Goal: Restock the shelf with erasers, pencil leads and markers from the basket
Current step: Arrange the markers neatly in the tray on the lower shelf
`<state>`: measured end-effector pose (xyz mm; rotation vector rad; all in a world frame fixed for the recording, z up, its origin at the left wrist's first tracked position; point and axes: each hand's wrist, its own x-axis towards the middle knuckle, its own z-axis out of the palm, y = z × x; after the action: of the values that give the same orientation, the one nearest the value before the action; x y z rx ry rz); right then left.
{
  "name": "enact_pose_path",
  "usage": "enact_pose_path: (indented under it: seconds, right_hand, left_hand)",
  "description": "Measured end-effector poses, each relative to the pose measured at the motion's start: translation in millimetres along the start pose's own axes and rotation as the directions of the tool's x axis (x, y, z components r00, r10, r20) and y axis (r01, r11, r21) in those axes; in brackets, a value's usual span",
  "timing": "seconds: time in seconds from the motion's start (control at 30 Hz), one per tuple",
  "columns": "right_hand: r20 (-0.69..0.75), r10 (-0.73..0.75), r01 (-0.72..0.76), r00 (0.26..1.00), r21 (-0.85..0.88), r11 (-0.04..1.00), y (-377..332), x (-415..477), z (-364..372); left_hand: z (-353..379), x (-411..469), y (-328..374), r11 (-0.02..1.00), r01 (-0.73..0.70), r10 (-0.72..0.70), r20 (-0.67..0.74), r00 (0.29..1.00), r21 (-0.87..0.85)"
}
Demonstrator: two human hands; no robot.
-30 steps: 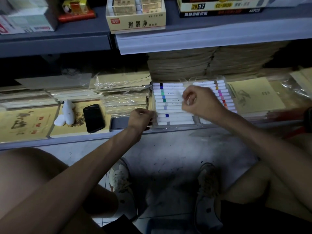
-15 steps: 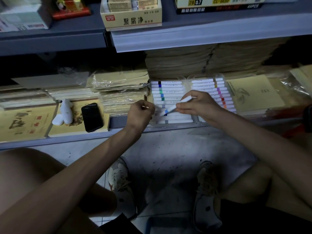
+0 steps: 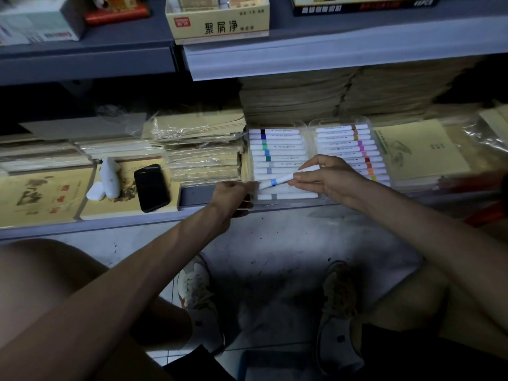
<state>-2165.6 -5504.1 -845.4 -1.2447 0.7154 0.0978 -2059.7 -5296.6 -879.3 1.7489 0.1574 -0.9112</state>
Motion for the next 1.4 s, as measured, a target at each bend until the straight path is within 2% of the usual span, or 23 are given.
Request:
enact_pose_path:
  seconds: [0.17, 0.23, 0.27, 0.3, 0.37, 0.4, 0.47, 0.57, 0.77, 0.9, 1.0, 1.13, 1.2, 1.4]
  right_hand:
    - [0.039, -0.013, 0.014, 0.999, -0.044, 0.999, 3.4, -0.7, 0.8]
    - [0.02, -0.042, 0.044, 0.999, -0.147, 0.988, 9.3, 0.0, 3.0]
    - [-0.009, -0.092, 0.086, 0.996, -0.254, 0.963, 12.2, 1.5, 3.4]
    - [-0.039, -0.182, 0.15, 0.983, -0.407, 0.901, 14.9, 4.0, 2.7]
    - [-0.009, -0.389, 0.268, 0.921, -0.711, 0.65, 19.1, 9.4, 0.2]
    - [0.029, -0.446, 0.296, 0.894, -0.786, 0.543, 20.9, 10.7, -0.8]
    - [0.07, -0.481, 0.318, 0.874, -0.831, 0.456, 23.8, 9.8, -1.9]
    - [0.076, -0.491, 0.308, 0.868, -0.858, 0.412, 24.7, 9.2, -2.9]
    - [0.044, -0.462, 0.256, 0.886, -0.877, 0.407, 26.1, 9.7, -5.5]
    - [-0.024, -0.445, 0.215, 0.895, -0.852, 0.478, 24.8, 13.1, -5.6]
    - [-0.047, -0.426, 0.188, 0.904, -0.849, 0.494, 21.8, 15.0, -5.3]
    - [-0.055, -0.33, 0.147, 0.942, -0.817, 0.558, 16.4, 10.7, -10.7]
    - [-0.052, -0.303, 0.133, 0.951, -0.82, 0.556, 16.5, 8.7, -15.4]
    - [-0.056, -0.343, 0.142, 0.938, -0.839, 0.525, 22.5, 6.7, -15.9]
  left_hand:
    - [0.8, 2.3, 1.1, 0.999, 0.027, -0.026, 0.021, 0.999, -0.025]
    - [1.2, 3.4, -0.2, 1.0, 0.026, -0.026, 0.022, 0.999, -0.004]
    - [1.4, 3.7, -1.1, 1.0, 0.02, -0.02, 0.015, 1.0, 0.006]
    - [1.8, 4.2, -2.2, 1.0, 0.011, -0.012, 0.005, 1.0, 0.013]
    - [2.6, 4.3, -3.7, 1.0, -0.005, 0.006, -0.01, 1.0, 0.027]
    - [2.8, 4.4, -3.9, 0.999, -0.011, 0.012, -0.013, 1.0, 0.032]
    - [3.0, 5.0, -4.1, 0.999, -0.019, 0.02, -0.018, 1.0, 0.036]
    - [4.1, 5.1, -4.2, 0.999, -0.022, 0.023, -0.029, 0.999, 0.038]
    - [5.9, 6.6, -4.2, 0.997, -0.035, 0.037, -0.033, 0.999, 0.065]
    - [8.0, 5.5, -4.2, 0.998, -0.028, 0.031, -0.055, 0.998, 0.053]
    - [8.8, 4.0, -3.2, 0.999, -0.014, 0.016, -0.055, 0.998, 0.047]
    - [5.3, -1.1, -1.3, 1.0, 0.018, -0.017, 0.009, 1.0, -0.021]
    - [4.0, -2.1, -3.5, 0.999, 0.0, 0.001, 0.018, 1.0, -0.043]
    - [4.7, -2.9, -7.0, 0.997, -0.044, 0.043, -0.024, 0.999, -0.055]
